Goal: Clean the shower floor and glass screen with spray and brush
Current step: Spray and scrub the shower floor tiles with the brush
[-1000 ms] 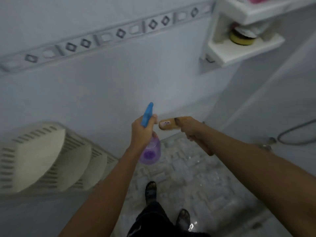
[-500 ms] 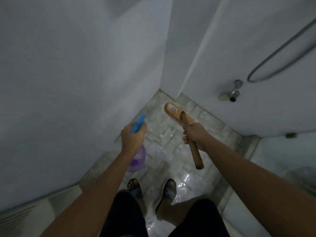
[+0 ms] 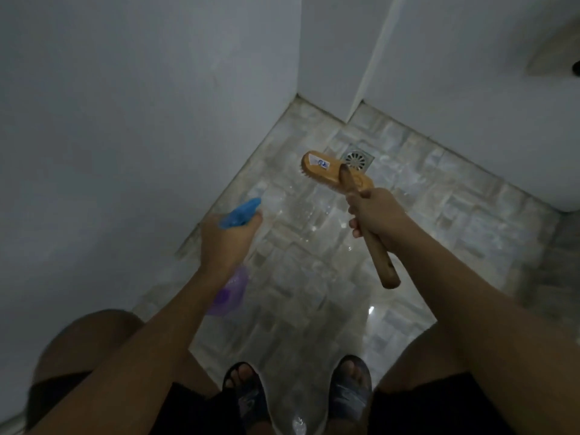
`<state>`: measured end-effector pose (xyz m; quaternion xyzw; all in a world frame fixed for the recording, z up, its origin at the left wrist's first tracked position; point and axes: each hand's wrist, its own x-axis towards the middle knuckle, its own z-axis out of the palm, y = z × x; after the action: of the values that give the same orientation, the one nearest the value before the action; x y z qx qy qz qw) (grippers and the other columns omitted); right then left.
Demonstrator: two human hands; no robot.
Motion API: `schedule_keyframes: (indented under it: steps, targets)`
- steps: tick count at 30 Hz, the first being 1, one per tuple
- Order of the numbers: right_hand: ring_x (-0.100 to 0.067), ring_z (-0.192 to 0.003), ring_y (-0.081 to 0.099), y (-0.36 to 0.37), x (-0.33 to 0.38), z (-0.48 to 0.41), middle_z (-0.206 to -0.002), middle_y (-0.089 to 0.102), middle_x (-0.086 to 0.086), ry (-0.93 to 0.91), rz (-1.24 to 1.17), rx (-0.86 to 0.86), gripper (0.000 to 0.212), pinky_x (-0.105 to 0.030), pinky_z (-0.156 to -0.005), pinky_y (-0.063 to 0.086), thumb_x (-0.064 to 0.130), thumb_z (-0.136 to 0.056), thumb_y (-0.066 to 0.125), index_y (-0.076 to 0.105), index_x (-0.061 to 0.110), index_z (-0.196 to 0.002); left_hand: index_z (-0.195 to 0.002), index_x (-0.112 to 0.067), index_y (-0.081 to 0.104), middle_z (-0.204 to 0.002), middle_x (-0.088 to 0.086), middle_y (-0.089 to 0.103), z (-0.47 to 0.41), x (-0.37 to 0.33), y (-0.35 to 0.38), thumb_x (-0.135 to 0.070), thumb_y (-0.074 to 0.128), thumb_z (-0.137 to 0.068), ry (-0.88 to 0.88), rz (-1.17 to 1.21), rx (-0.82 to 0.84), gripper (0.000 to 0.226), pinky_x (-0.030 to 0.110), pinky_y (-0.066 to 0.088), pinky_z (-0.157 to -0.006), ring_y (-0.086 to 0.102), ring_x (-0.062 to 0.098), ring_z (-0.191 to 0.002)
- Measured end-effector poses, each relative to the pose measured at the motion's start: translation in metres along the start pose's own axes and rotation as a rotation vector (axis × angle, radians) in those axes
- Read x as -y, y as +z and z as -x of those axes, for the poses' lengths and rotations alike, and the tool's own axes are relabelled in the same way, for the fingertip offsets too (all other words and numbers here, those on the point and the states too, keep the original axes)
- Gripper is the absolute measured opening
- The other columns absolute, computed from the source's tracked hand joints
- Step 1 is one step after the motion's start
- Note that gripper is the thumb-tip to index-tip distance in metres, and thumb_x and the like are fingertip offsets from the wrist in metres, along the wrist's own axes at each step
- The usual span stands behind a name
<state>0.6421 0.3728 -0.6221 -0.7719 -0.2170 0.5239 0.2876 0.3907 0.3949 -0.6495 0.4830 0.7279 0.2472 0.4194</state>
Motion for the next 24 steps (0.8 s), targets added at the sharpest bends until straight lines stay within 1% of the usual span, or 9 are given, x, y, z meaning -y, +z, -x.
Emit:
schedule_keyframes:
  steps: [2,4,6,8,12,15,18,21,24]
  targets:
    - [-0.01,-0.041,0.055,0.007,-0.009,-0.012,-0.083,0.055,-0.01,-0.006,-0.03,-0.001,0.013,-0.024,-0.039,0.048,0.015,-0.103,0.053,0.058,0.004,-0.108,-0.073,0.007,0.069,-0.069,0.025,0.066,-0.01,0.01,0.01,-0.039,0.08,-0.078,-0.011,0.009,0.02,0.048,0.031,0.046,-0.049,0.057,0.019,-0.05]
    - [-0.01,-0.043,0.056,0.009,-0.012,-0.022,-0.085,0.057,-0.011,-0.041,-0.027,0.015,0.016,-0.025,-0.041,0.048,0.017,-0.103,0.053,0.058,0.005,-0.113,-0.078,0.007,0.07,-0.07,0.023,0.069,-0.014,0.019,0.014,-0.046,0.082,-0.075,-0.022,-0.003,0.061,0.054,0.034,0.052,-0.049,0.06,0.021,-0.051]
    - [-0.013,-0.049,0.056,0.013,-0.013,-0.032,-0.086,0.058,-0.01,-0.1,0.046,0.039,0.016,-0.027,-0.042,0.05,0.019,-0.103,0.054,0.06,0.007,-0.111,-0.084,0.005,0.071,-0.073,0.021,0.071,-0.018,0.033,0.013,-0.053,0.083,-0.071,-0.039,-0.04,0.118,0.061,0.041,0.058,-0.053,0.065,0.025,-0.053]
    - [-0.015,-0.055,0.057,0.016,-0.017,-0.04,-0.09,0.06,-0.01,-0.138,0.121,0.034,0.016,-0.027,-0.043,0.051,0.021,-0.103,0.053,0.059,0.008,-0.109,-0.084,0.003,0.072,-0.072,0.018,0.072,-0.025,0.044,0.01,-0.055,0.084,-0.069,-0.039,-0.06,0.144,0.061,0.038,0.058,-0.053,0.067,0.026,-0.056]
    - [-0.016,-0.055,0.057,0.02,-0.028,-0.047,-0.092,0.06,-0.012,-0.169,0.21,0.037,0.014,-0.026,-0.041,0.051,0.02,-0.104,0.052,0.058,0.008,-0.104,-0.08,-0.007,0.07,-0.066,0.007,0.069,-0.042,0.048,-0.001,-0.06,0.085,-0.064,-0.083,-0.062,0.084,0.057,0.025,0.048,-0.051,0.062,0.017,-0.052]
    - [-0.016,-0.055,0.056,0.025,-0.029,-0.047,-0.09,0.06,-0.012,-0.185,0.241,0.055,0.016,-0.027,-0.043,0.05,0.02,-0.103,0.053,0.058,0.006,-0.107,-0.079,-0.009,0.07,-0.066,0.007,0.07,-0.049,0.05,-0.009,-0.059,0.084,-0.065,-0.106,-0.054,0.119,0.054,0.027,0.048,-0.048,0.058,0.015,-0.046]
    - [-0.016,-0.053,0.055,0.033,-0.032,-0.048,-0.088,0.057,-0.013,-0.197,0.276,0.076,0.021,-0.027,-0.041,0.049,0.021,-0.103,0.052,0.057,0.002,-0.111,-0.073,-0.015,0.071,-0.066,0.004,0.071,-0.047,0.058,-0.011,-0.066,0.082,-0.064,-0.003,-0.163,0.159,0.054,0.031,0.056,-0.058,0.066,0.019,-0.056]
    - [-0.017,-0.053,0.054,0.04,-0.038,-0.051,-0.088,0.057,-0.013,-0.201,0.343,0.111,0.018,-0.025,-0.04,0.047,0.023,-0.104,0.052,0.057,0.006,-0.107,-0.076,-0.01,0.067,-0.065,0.003,0.067,-0.055,0.062,-0.011,-0.061,0.085,-0.063,-0.019,-0.121,0.078,0.055,0.028,0.052,-0.056,0.063,0.018,-0.057]
    - [-0.018,-0.055,0.053,0.04,-0.044,-0.052,-0.087,0.056,-0.012,-0.192,0.376,0.132,0.012,-0.025,-0.04,0.046,0.022,-0.104,0.052,0.056,0.012,-0.099,-0.074,-0.011,0.07,-0.064,0.003,0.068,-0.067,0.062,-0.014,-0.055,0.087,-0.065,-0.017,-0.088,0.044,0.049,0.026,0.05,-0.056,0.06,0.012,-0.051]
